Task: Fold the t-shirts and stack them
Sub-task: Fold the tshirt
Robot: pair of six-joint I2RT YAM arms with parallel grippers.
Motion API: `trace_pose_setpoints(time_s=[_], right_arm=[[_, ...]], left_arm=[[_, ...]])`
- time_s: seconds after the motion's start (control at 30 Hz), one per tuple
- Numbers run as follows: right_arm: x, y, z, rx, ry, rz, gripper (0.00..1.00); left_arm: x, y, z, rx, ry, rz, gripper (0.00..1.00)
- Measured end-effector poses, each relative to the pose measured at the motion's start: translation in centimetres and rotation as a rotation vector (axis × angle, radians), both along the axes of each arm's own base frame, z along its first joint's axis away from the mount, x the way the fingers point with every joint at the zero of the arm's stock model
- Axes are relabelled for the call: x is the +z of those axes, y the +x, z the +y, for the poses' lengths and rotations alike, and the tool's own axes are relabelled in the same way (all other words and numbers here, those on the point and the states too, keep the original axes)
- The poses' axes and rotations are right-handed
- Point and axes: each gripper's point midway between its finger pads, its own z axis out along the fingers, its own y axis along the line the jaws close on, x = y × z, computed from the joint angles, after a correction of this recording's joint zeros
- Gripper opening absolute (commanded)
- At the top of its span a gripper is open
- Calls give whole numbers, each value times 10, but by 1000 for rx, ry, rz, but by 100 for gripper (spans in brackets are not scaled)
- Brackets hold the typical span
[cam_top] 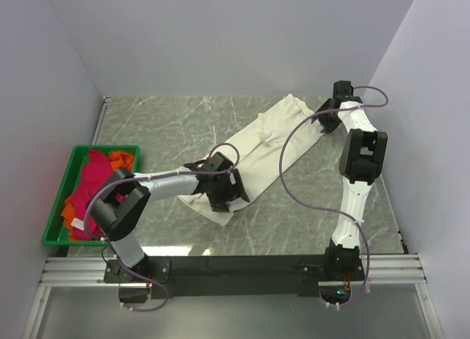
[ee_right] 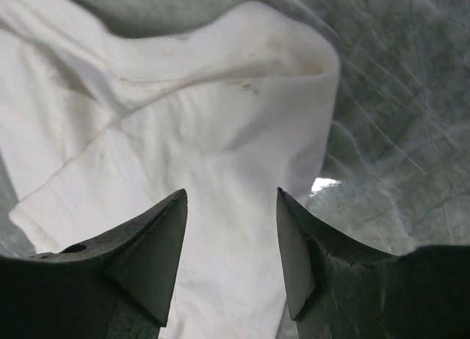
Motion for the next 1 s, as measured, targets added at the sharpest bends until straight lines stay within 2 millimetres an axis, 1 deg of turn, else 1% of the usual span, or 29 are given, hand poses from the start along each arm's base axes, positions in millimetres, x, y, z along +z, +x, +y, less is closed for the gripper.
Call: trace_pose_setpoints(time_s=[0.07, 0.17, 0.27, 0.33, 0.37, 0.4, 0.43, 0.47, 0.53, 0.6, 0.63, 0.7, 0.8, 0.83, 0.9, 0.93, 0.97, 1.0], right_arm=[[9, -2, 3, 29, -14, -25, 59], [26, -31, 18, 87, -43, -29, 58], [57, -66, 49, 181, -88, -65, 56], [78, -89, 83, 276, -110, -114, 55], [86, -99, 100, 325, -114, -138, 55], [95, -116, 128, 405, -119, -164, 52], [97, -128, 149, 467, -116, -178, 52], [99, -143, 173, 543, -109, -188, 52], [93, -173, 222, 703, -99, -185, 52], [81, -205, 265, 852, -103, -162, 51], [75, -220, 282, 918, -108, -146, 52], [65, -255, 319, 1063, -116, -125, 51], [55, -297, 361, 1243, -139, -103, 52], [53, -307, 375, 1297, -147, -101, 52], [47, -321, 398, 1378, -166, -99, 52], [42, -323, 406, 1406, -178, -94, 53], [36, -333, 416, 1451, -192, -84, 53], [29, -339, 423, 1484, -207, -73, 53]], left_arm=[[2, -8, -5, -23, 23, 2, 90], [6, -5, 9, 4, 94, -16, 91], [21, 7, 32, 47, 153, -66, 91], [37, 19, 49, 80, 176, -119, 91], [48, 28, 62, 106, 186, -155, 92], [57, 36, 74, 131, 194, -186, 92], [63, 44, 85, 157, 200, -206, 92], [71, 54, 100, 189, 210, -232, 92], [78, 72, 132, 251, 246, -266, 92], [77, 83, 159, 294, 289, -275, 92], [76, 88, 172, 313, 314, -276, 91], [73, 92, 191, 328, 343, -275, 91], [69, 94, 211, 338, 373, -276, 91], [67, 93, 217, 337, 382, -276, 91], [65, 91, 225, 337, 395, -280, 91], [65, 89, 229, 336, 401, -282, 91], [64, 88, 233, 337, 406, -285, 91], [64, 87, 236, 338, 410, -289, 91]])
